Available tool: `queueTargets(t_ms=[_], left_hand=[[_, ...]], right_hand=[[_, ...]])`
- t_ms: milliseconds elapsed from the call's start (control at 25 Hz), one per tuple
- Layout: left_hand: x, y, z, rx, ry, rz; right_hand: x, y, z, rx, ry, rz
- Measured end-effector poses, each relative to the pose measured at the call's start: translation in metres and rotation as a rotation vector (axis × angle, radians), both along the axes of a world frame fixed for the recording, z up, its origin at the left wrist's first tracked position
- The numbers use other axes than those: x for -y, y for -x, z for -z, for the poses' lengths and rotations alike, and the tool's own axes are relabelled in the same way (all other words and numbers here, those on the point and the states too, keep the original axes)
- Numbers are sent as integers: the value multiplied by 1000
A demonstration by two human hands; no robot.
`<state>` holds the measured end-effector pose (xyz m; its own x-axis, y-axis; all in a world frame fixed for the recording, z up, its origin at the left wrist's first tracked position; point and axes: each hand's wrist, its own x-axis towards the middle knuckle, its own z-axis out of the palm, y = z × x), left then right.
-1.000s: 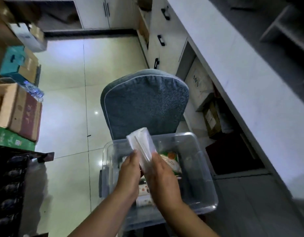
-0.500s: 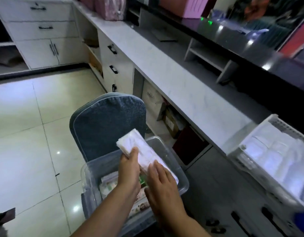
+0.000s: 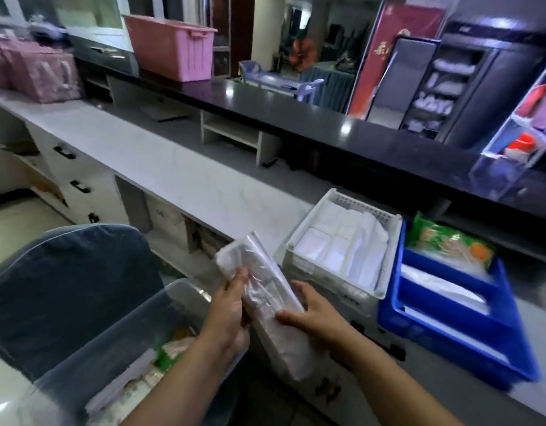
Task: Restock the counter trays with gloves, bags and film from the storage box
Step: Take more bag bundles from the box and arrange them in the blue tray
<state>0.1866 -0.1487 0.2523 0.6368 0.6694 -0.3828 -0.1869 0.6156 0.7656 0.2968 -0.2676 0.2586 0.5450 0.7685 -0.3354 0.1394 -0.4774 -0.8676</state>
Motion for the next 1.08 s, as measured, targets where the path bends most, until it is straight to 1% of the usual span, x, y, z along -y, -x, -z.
queueTargets(t_ms=[80,200,320,440,640,760,920,960,1080], left_hand=[[37,-32,-7,-4,99,48],[89,-75,-12,10,319,146],[138,-116,-9,55,413,197],[180,-152,-7,68,406,249],[214,-195,-11,-59,385,309],[218,-226,-12,-88,367,293],[225,-273,-13,-81,338,284],[226,-286,-14,-77,311,300],[219,-327,-10,-74,150,394]], right_hand=[[45,-24,-6,-52,21,8],[103,-52,-10,-147,18,15],[157,-84,-12,-119,-11,47],[204,-116,-11,-80,13,75],[256,-152,-14,-38,65,86],[271,-174,-14,-21,101,100],[278,-206,-18,-43,72,132],[279,-217,-20,-31,72,162],[281,-253,-22,19,82,271]])
